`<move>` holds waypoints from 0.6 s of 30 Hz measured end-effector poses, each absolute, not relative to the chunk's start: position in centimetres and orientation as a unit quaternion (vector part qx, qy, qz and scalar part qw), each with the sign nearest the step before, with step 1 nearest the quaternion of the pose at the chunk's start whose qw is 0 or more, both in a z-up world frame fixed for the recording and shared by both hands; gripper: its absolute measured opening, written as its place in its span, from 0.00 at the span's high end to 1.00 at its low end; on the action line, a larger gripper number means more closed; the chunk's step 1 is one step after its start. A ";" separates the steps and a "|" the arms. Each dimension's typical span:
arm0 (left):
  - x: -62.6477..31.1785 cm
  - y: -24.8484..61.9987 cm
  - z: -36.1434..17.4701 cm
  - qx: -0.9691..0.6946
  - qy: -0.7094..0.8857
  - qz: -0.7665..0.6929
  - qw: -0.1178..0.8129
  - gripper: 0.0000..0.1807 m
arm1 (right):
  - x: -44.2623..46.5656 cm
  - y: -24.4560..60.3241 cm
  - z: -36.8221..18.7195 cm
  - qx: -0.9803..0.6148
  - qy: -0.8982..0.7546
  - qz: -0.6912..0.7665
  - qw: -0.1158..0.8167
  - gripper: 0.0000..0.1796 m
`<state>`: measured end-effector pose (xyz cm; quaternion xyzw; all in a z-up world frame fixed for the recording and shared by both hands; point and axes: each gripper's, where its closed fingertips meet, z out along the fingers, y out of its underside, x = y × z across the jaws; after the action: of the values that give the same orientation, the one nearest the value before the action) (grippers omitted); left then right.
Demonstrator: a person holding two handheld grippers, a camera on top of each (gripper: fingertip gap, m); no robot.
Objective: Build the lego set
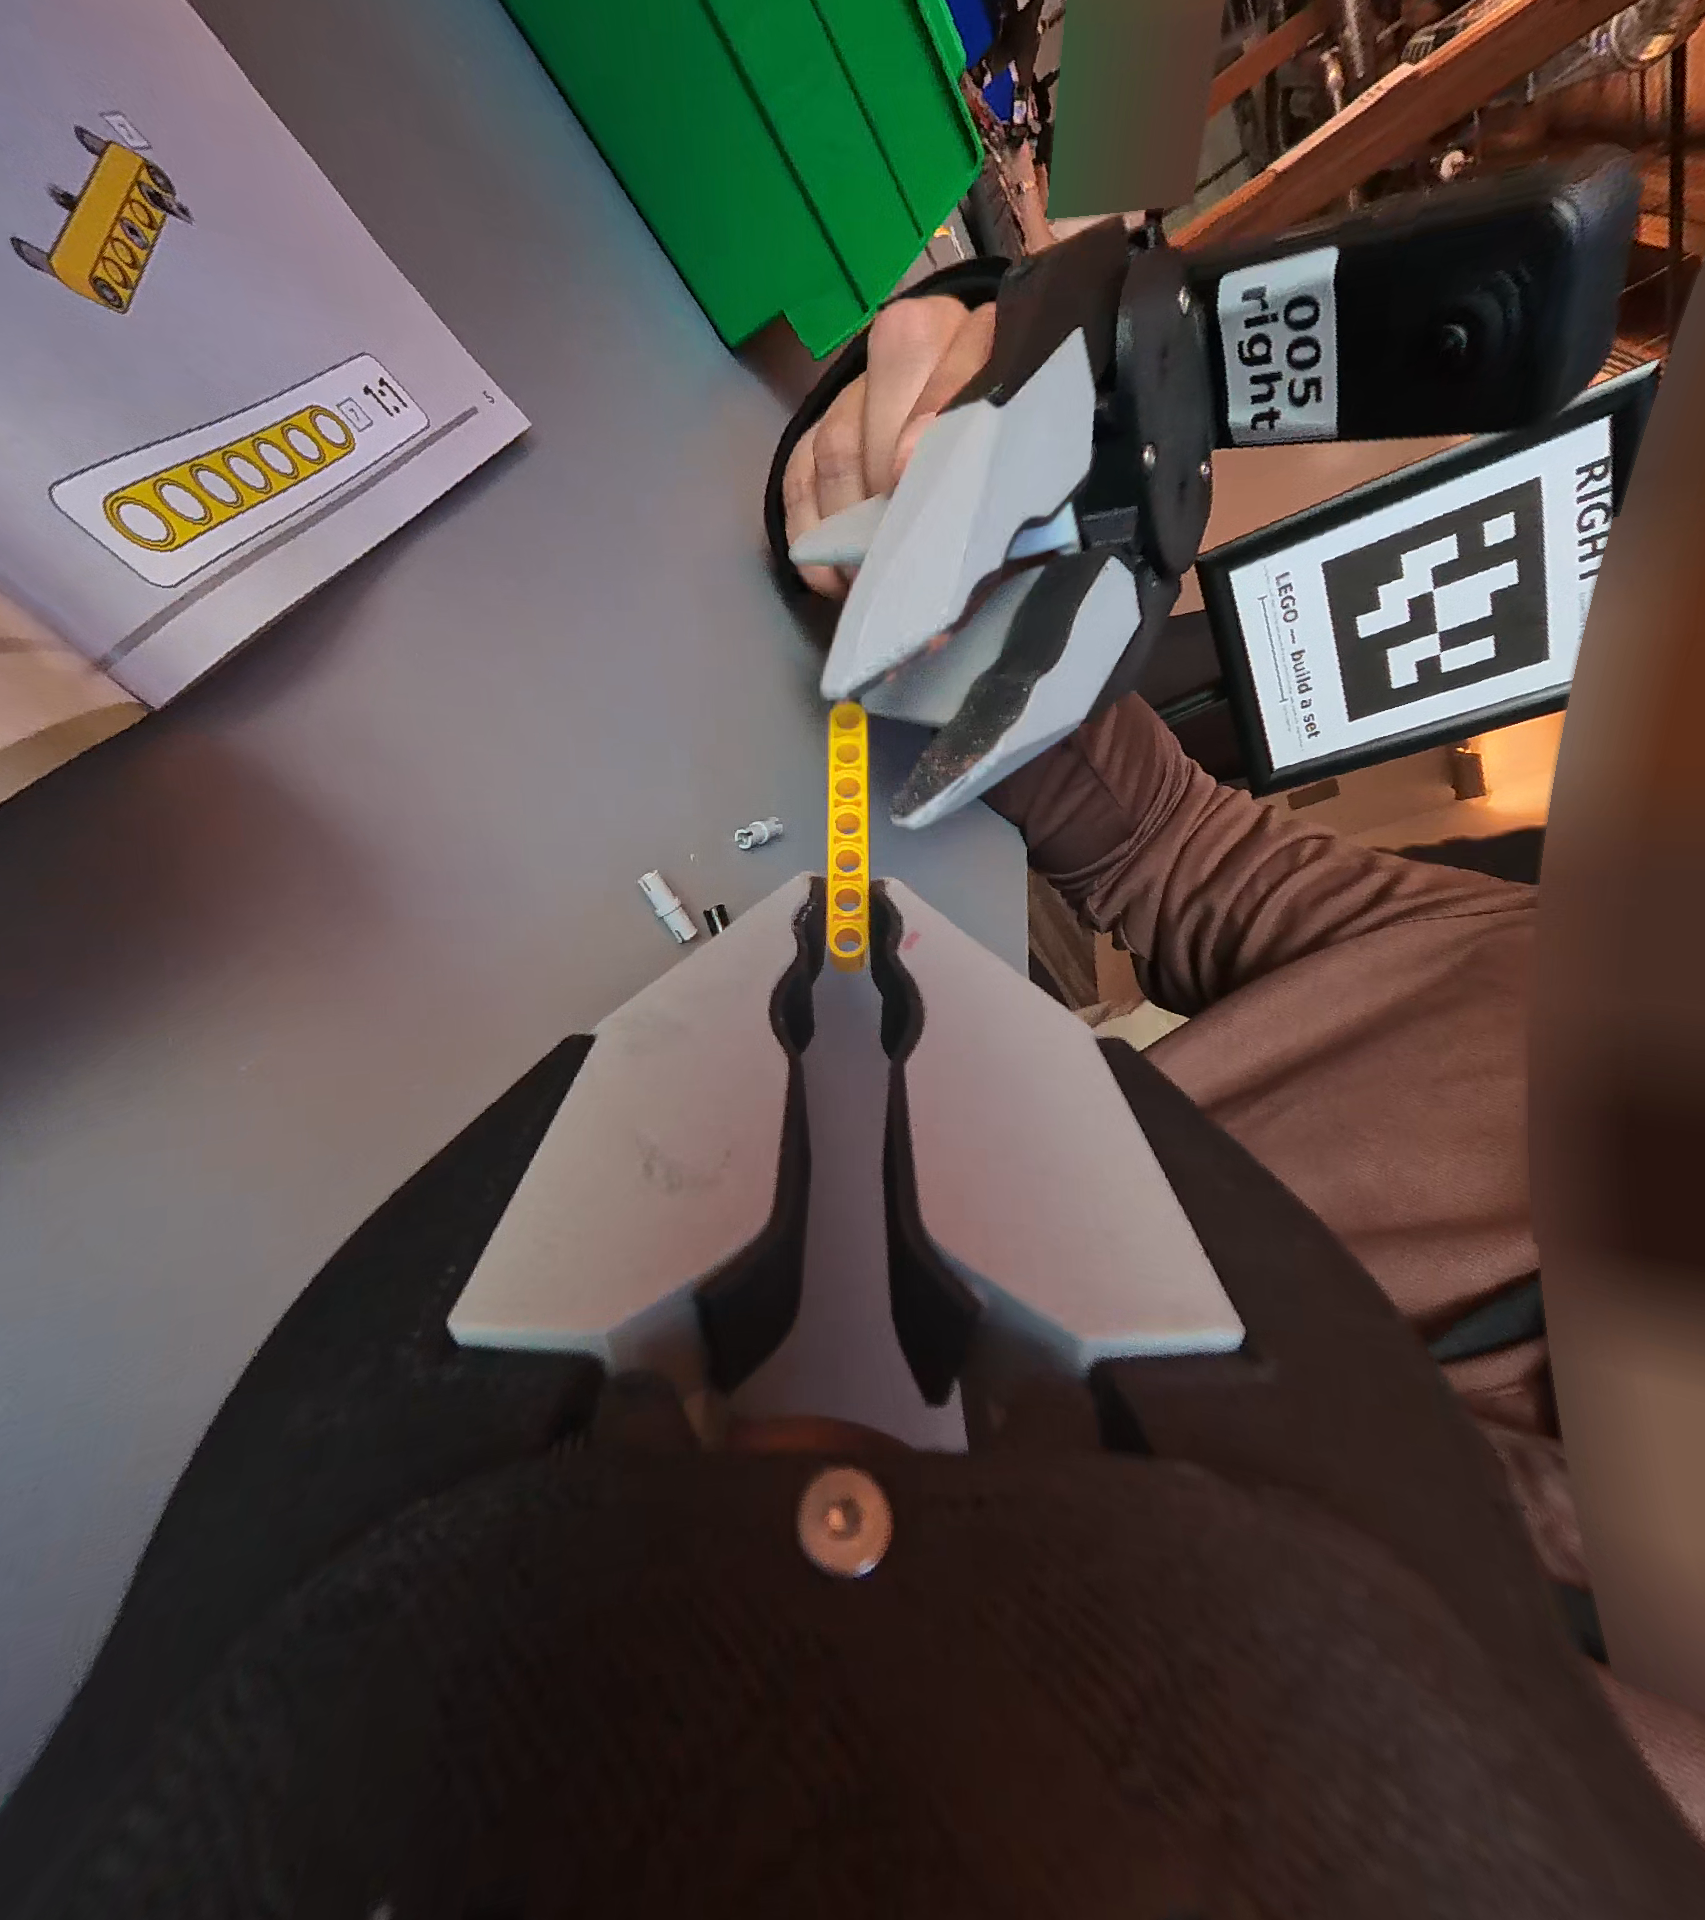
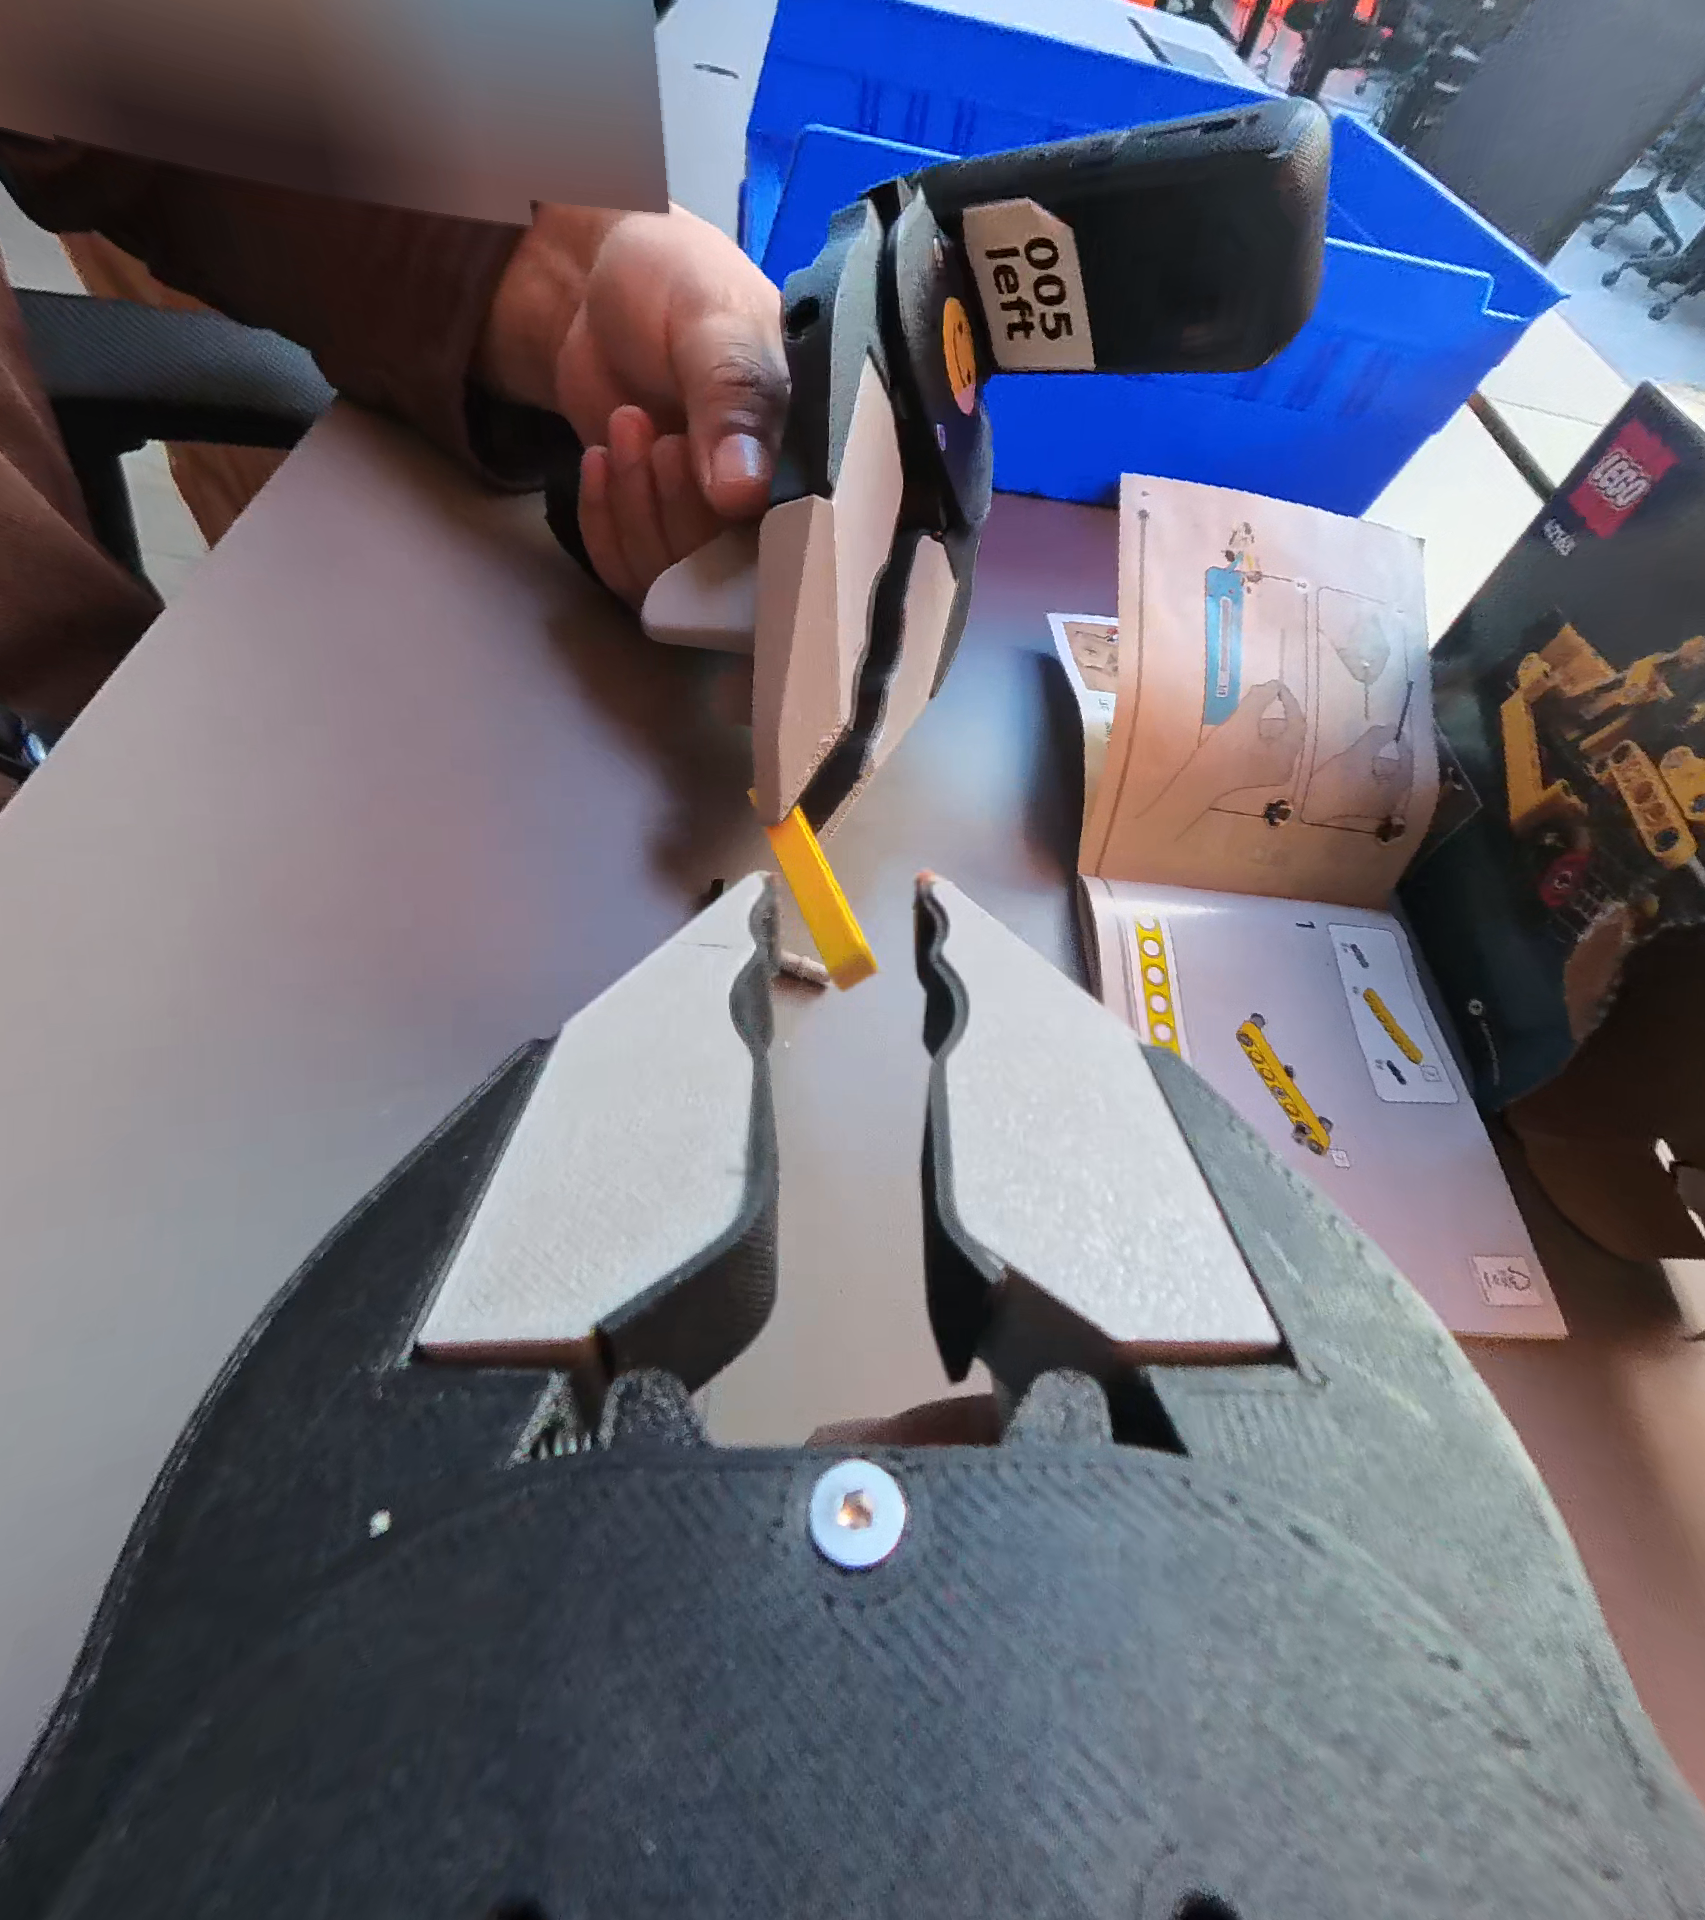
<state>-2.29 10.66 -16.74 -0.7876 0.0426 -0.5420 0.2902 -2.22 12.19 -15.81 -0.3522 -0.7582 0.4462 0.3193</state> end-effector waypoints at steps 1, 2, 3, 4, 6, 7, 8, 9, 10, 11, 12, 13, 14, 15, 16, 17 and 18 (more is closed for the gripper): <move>-2.3 10.7 -16.7 -0.788 0.043 -0.541 0.291 0.97 | -2.2 12.3 -15.8 -0.351 -0.758 0.446 0.320 0.88; -2.3 10.7 -16.7 -0.787 0.043 -0.542 0.291 0.97 | -2.1 12.3 -15.9 -0.351 -0.760 0.444 0.319 0.90; -2.3 10.7 -16.7 -0.786 0.042 -0.545 0.291 0.97 | -2.1 12.4 -16.1 -0.350 -0.763 0.439 0.319 0.92; -2.3 10.7 -16.7 -0.786 0.040 -0.545 0.290 0.97 | -2.1 12.4 -16.3 -0.348 -0.767 0.433 0.322 0.93; -2.3 10.7 -16.7 -0.786 0.040 -0.545 0.290 0.97 | -2.2 12.2 -16.4 -0.343 -0.770 0.427 0.327 0.94; -2.3 10.7 -16.7 -0.786 0.040 -0.544 0.289 0.97 | -2.2 12.1 -16.4 -0.342 -0.772 0.424 0.328 0.95; -2.3 10.7 -16.7 -0.787 0.040 -0.544 0.290 0.97 | -2.1 12.1 -16.4 -0.340 -0.774 0.422 0.327 0.95; -2.3 10.7 -16.7 -0.786 0.039 -0.544 0.291 0.97 | -2.1 12.1 -16.5 -0.340 -0.774 0.422 0.326 0.95; -2.4 10.8 -16.6 -0.785 0.040 -0.544 0.294 0.97 | -2.0 12.0 -16.4 -0.340 -0.774 0.424 0.324 0.95; -2.4 10.9 -16.5 -0.784 0.040 -0.543 0.300 0.97 | -2.0 12.0 -16.4 -0.341 -0.774 0.426 0.322 0.96; -2.6 11.0 -16.4 -0.783 0.042 -0.539 0.307 0.97 | -2.0 12.1 -16.4 -0.343 -0.772 0.428 0.320 0.96; -2.7 11.1 -16.4 -0.785 0.046 -0.532 0.315 0.97 | -2.0 12.1 -16.4 -0.347 -0.771 0.431 0.315 0.96; -2.7 11.2 -16.4 -0.789 0.054 -0.521 0.322 0.96 | -2.0 12.1 -16.6 -0.352 -0.771 0.434 0.306 0.97; -2.8 11.3 -16.4 -0.793 0.063 -0.507 0.331 0.96 | -2.0 12.1 -16.7 -0.357 -0.770 0.436 0.299 0.97; -2.8 11.3 -16.3 -0.798 0.076 -0.490 0.342 0.94 | -2.0 12.3 -16.8 -0.362 -0.769 0.436 0.296 0.97; -2.8 11.4 -16.3 -0.804 0.094 -0.468 0.354 0.92 | -2.0 12.4 -17.0 -0.367 -0.768 0.435 0.293 0.97; -2.9 11.3 -16.3 -0.809 0.113 -0.444 0.367 0.91 | -2.0 12.5 -17.0 -0.371 -0.767 0.436 0.290 0.97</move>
<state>-2.85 11.34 -16.29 -0.8095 0.1133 -0.4442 0.3669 -2.00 12.53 -17.04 -0.3706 -0.7669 0.4365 0.2899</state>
